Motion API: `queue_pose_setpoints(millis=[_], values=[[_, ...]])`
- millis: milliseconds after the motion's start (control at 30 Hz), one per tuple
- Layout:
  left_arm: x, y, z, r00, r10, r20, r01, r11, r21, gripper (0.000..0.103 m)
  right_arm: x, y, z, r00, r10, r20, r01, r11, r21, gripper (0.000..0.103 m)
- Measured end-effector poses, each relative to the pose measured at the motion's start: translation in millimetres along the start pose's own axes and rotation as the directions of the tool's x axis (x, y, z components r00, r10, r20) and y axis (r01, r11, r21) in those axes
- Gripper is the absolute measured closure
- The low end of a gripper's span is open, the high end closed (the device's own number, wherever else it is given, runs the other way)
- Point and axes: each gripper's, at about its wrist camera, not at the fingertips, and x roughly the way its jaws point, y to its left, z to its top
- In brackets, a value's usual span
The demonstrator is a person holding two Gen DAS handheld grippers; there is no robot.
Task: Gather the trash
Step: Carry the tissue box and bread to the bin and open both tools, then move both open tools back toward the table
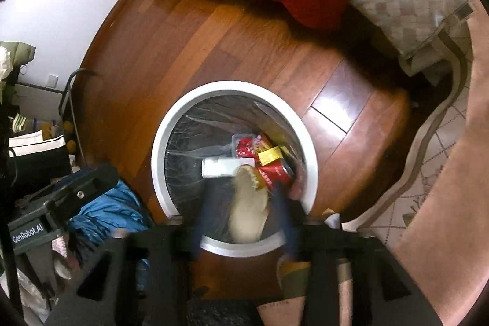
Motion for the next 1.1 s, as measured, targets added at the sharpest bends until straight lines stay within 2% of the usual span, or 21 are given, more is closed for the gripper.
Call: queue_pose_setpoints(millis=[133,167,200,500,833,1100], values=[[-9,2,-11,0.997,0.048,0.052,-0.049,0.999,0.009,0.005,0,-1,-4,1.000,-0.005,0.010,0.006,1.000,-0.019,0.012],[-12,1,-15,0.996,0.063,0.063,-0.064,0.998,0.014,0.005,-1,-1,-8,1.000,-0.014,0.013,0.014,1.000,-0.027,0.004],[-14,0,-18,0.995,0.072,0.070,-0.074,0.997,0.018,0.005,-3,0,-11,1.000,-0.026,0.017,0.027,0.999,-0.036,0.000],[-36,-10,-49,0.984,0.118,0.130,-0.125,0.991,0.044,0.005,-41,5,-42,0.978,-0.186,0.096,0.195,0.976,-0.098,0.000],[-71,-23,-70,0.978,0.103,0.182,-0.117,0.991,0.066,0.005,-86,11,-64,0.970,-0.185,0.157,0.202,0.974,-0.100,0.000],[-123,-34,-88,0.964,0.072,0.257,-0.095,0.992,0.077,0.005,-144,24,-87,0.960,-0.144,0.242,0.174,0.979,-0.110,0.000]])
